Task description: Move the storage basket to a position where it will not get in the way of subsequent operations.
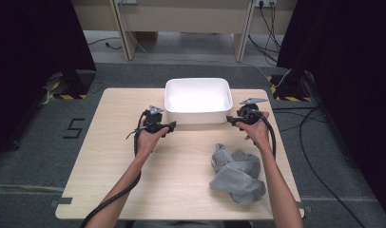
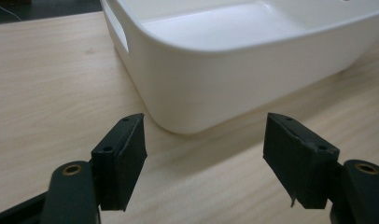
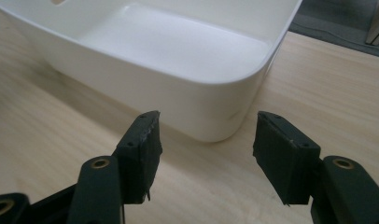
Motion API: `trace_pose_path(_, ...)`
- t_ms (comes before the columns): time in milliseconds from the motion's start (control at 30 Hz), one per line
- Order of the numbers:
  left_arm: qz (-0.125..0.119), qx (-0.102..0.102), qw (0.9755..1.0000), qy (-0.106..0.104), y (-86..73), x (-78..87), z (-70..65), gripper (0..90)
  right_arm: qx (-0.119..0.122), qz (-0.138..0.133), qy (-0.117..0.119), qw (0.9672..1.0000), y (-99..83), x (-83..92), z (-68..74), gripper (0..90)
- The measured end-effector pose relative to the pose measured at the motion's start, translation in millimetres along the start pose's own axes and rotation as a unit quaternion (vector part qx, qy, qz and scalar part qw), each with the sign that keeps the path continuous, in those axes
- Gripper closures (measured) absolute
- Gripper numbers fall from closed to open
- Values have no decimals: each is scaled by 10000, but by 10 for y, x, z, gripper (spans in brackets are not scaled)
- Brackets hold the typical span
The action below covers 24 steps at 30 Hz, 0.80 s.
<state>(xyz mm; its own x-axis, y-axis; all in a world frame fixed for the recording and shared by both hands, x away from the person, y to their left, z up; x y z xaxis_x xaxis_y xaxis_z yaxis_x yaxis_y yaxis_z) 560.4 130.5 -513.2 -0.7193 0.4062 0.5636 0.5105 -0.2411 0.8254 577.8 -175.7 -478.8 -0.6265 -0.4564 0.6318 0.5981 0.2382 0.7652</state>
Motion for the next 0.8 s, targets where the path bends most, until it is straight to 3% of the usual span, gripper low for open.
trace_pose_path(167, -4, 21, 9998, -210, -121, 193, -27, 270, 12, -122, 110, 9999, -62, 239, 69, 405)
trace_pose_path(300, -27, -121, 9991, -416, -203, 426, -105, 251, 60, -192, 221, 9996, -127, 408, 148, 396)
trace_pose_path(467, -200, -91, 9978, -621, -253, 668, -200, 223, 2, -320, 283, 9991, -235, 576, 215, 392)
trace_pose_path(800, -234, -295, 9955, -875, -506, 975, -431, 201, 11, -495, 287, 9984, -366, 885, 309, 383)
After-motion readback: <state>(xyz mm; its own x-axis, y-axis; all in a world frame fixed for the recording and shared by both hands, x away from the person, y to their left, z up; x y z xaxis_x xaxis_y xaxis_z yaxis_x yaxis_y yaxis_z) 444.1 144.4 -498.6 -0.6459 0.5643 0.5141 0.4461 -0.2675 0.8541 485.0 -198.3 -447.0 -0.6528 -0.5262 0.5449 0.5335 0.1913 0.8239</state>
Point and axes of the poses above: each handheld gripper's, and its own axes: x roughly backward along the jaws, y roughly out of its top, z roughly to its left, the point moved 7 cm from there along -x, roughly forward along the jaws, and after that the axes turned 6 degrees about -x, right-handed, at the moved point
